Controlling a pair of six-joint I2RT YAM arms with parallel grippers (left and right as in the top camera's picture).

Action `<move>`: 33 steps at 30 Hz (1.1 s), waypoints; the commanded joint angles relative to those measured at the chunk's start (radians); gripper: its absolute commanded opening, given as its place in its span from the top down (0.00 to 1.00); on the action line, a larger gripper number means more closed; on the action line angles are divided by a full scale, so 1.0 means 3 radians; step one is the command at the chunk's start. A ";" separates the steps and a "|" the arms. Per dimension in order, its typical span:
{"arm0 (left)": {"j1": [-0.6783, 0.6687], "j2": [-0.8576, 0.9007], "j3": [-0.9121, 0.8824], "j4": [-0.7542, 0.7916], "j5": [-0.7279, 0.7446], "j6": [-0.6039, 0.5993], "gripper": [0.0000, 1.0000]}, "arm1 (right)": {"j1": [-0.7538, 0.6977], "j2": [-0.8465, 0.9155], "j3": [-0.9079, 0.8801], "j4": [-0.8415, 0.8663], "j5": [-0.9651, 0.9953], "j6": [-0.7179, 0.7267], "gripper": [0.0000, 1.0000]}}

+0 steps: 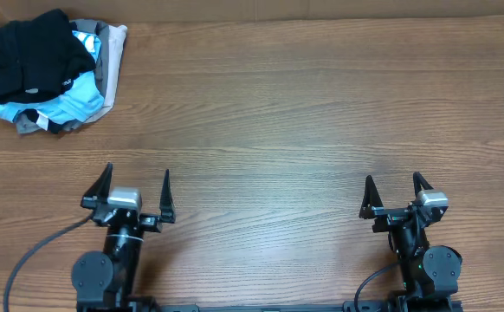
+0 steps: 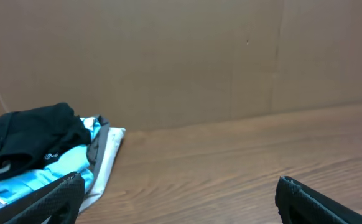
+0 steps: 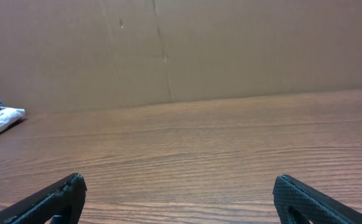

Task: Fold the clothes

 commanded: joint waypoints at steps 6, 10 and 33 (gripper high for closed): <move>-0.0022 -0.0479 -0.0505 0.0253 0.0053 0.0052 0.00 | -0.0006 -0.0039 -0.0034 0.0024 0.0017 -0.0010 0.00; -0.0024 -0.0568 -0.0690 0.0326 0.0046 0.0047 0.00 | -0.0006 -0.0039 -0.0034 0.0024 0.0017 -0.0010 0.00; -0.0022 -0.0566 -0.0752 -0.0100 0.0005 -0.0034 0.00 | -0.0006 -0.0039 -0.0034 0.0024 0.0017 -0.0010 0.00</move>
